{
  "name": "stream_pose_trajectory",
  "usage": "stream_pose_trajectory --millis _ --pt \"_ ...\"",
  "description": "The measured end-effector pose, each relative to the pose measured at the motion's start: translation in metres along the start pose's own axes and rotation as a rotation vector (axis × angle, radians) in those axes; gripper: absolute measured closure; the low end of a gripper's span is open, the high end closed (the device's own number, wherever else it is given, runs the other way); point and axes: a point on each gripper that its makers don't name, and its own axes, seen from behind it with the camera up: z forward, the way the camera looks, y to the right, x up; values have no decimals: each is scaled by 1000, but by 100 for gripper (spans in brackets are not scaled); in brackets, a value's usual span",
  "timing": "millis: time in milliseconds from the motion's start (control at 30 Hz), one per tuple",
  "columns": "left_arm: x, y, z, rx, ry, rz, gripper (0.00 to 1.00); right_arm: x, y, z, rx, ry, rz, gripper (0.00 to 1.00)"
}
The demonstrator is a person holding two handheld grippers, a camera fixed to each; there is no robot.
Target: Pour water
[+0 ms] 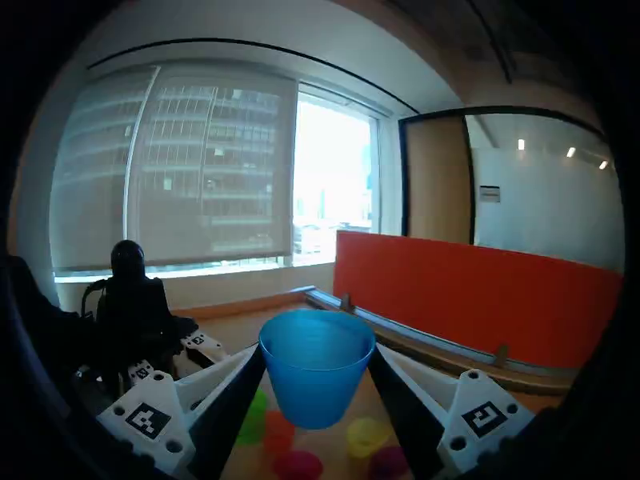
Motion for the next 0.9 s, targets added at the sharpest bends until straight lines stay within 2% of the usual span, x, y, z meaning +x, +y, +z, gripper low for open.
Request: stream_pose_trajectory --millis 467,900 --pt "-27 4 -4 -7 -101 26 14 -38 3 -20 10 -88 -49 9" --pt "-57 11 -5 -22 -186 22 14 -82 11 -33 4 -176 -71 9"
